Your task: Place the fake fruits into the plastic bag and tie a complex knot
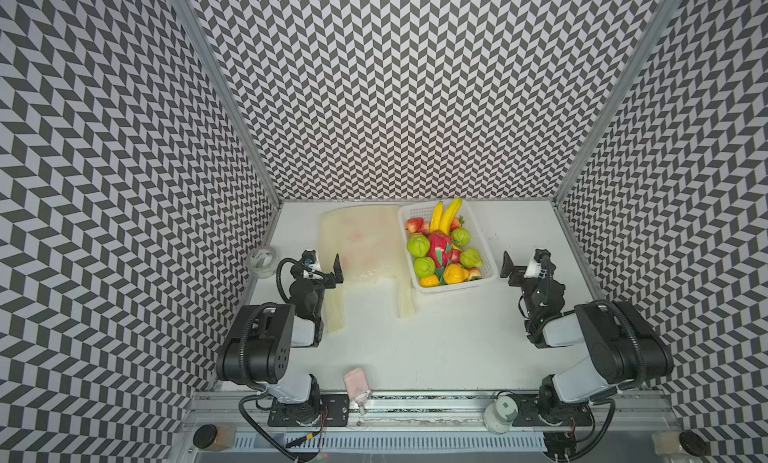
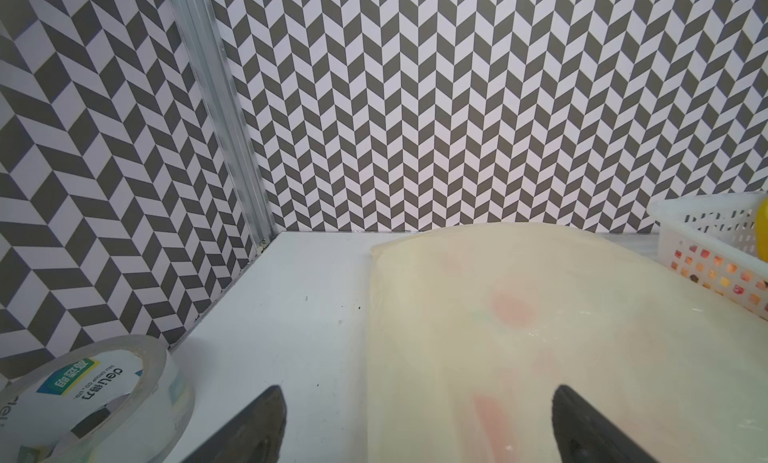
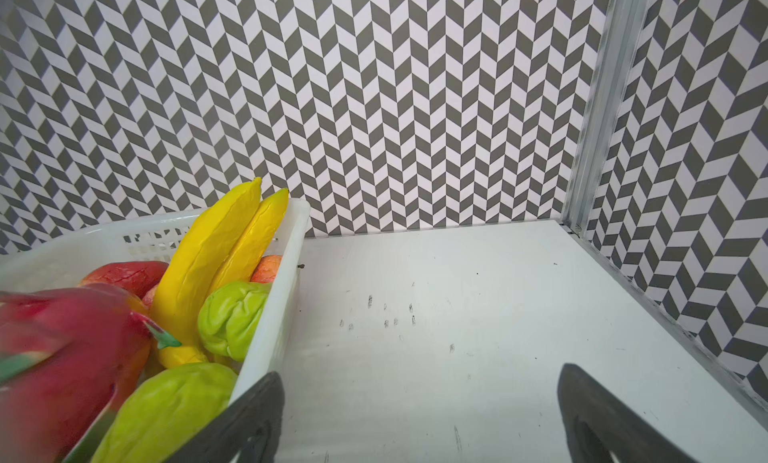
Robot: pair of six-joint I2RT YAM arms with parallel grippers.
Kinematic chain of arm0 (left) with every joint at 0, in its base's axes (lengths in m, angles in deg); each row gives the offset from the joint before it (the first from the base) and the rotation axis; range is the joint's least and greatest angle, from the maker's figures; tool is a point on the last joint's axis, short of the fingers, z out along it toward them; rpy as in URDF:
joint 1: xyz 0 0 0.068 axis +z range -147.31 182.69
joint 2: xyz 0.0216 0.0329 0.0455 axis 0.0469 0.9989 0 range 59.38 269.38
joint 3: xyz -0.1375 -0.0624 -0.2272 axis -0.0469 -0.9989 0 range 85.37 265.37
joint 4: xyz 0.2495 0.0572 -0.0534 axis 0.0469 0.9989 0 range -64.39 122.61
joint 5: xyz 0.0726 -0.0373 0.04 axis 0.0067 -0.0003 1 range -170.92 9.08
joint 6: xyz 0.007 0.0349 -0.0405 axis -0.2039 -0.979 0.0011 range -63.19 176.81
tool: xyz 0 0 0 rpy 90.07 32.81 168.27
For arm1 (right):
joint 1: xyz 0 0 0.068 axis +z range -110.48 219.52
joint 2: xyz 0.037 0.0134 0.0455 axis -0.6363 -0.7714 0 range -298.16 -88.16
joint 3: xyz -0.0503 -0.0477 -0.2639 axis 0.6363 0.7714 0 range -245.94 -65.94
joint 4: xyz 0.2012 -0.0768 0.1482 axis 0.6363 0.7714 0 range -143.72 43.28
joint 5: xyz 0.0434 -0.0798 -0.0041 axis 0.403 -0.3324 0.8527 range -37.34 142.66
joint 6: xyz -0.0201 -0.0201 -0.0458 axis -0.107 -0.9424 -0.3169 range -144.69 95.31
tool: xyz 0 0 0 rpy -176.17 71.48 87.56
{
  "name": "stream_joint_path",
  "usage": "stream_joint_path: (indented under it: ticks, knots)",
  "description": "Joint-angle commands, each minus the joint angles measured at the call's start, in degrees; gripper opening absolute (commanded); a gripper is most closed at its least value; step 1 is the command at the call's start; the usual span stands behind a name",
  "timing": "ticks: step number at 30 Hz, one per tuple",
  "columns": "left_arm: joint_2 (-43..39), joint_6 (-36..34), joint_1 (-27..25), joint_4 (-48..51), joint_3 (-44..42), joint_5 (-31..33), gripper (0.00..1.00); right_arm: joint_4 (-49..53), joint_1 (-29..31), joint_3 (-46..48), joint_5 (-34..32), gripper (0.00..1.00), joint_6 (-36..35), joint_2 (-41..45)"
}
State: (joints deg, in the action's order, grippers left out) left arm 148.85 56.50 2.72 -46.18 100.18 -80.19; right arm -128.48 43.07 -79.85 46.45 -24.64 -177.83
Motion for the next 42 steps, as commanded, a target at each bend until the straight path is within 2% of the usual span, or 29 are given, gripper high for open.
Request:
stream_joint_path:
  ticks: [1,26,30,32,34,39,42]
  knots:
    - [-0.07,0.04,-0.38,-0.57,-0.31,0.32,1.0,-2.78,-0.37,0.38,-0.72,1.0,-0.14,-0.24]
    - [-0.17,0.23,-0.38,-0.66,-0.38,0.5,1.0,-2.93,-0.36,0.46,-0.68,1.0,-0.13,-0.18]
    - [-0.79,-0.2,-0.03,-2.83,-1.72,-1.47,1.0,-5.27,-0.35,2.65,-1.04,1.0,-0.05,0.25]
    - [-3.75,-0.36,0.03,-3.52,-3.24,-2.4,1.0,-6.03,-0.33,3.85,-1.99,1.0,0.38,1.92]
    - [-8.91,-0.35,0.06,-0.96,-4.42,-3.1,1.0,-2.6,-0.37,3.96,-2.64,1.0,0.35,6.03]
    - [-26.18,-0.39,-0.03,9.18,-4.93,-2.62,0.98,15.02,-0.3,1.7,-6.54,1.0,2.59,20.08]
    - [-34.16,-0.51,-2.82,16.15,-3.12,-0.42,0.97,26.21,-0.31,-2.73,-5.84,1.0,5.37,27.43]
